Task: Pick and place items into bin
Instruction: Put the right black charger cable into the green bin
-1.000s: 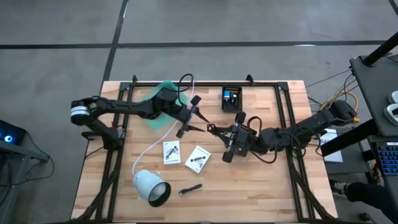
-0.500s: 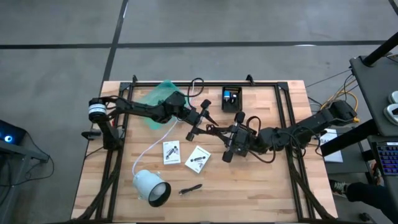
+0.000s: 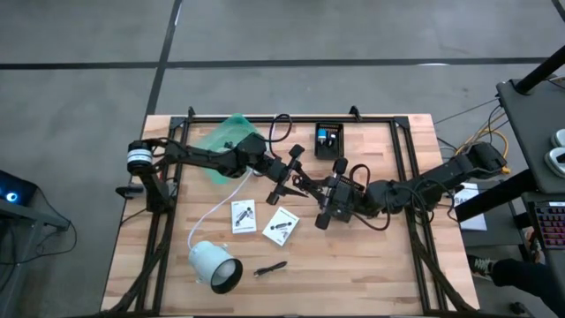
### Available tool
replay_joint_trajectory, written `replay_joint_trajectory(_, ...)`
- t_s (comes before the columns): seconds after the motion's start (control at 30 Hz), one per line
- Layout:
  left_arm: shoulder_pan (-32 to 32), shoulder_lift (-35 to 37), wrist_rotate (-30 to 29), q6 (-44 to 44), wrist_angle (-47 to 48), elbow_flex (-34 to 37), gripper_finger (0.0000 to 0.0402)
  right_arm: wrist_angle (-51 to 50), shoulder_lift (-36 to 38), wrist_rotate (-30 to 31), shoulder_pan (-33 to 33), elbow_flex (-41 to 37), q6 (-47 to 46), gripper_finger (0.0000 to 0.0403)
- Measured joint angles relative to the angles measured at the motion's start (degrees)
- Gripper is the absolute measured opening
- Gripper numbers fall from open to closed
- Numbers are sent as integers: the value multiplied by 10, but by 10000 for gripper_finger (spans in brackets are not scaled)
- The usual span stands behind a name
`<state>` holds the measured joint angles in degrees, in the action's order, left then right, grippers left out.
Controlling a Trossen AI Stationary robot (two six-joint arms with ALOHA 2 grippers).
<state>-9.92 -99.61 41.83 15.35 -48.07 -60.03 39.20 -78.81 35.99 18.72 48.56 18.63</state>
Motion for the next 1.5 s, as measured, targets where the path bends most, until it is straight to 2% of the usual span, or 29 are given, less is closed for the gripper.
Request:
replay_joint_trajectory(0.47, 4, -5, -38, 0, -8, -18, 167, 1, 0, 1, -9, 0, 0, 23)
replay_joint_trajectory(0.63, 4, -5, -47, 0, -6, -20, 114, 0, 0, 2, -9, 0, 1, 27)
replay_joint_trajectory(0.8, 3, -5, -47, 0, 8, -20, 33, -2, 0, 2, -9, 0, 0, 62)
replay_joint_trajectory(0.9, -2, -4, -48, 0, 30, -20, 30, -3, 0, 2, -8, -1, 0, 83)
replay_joint_trajectory(1.23, -20, 60, -123, 21, 214, -20, 32, -92, 25, 15, 6, -1, -18, 129)
replay_joint_trajectory(1.5, -25, 165, -261, 125, 430, -20, 30, -219, 70, 92, 25, 0, -167, 128)
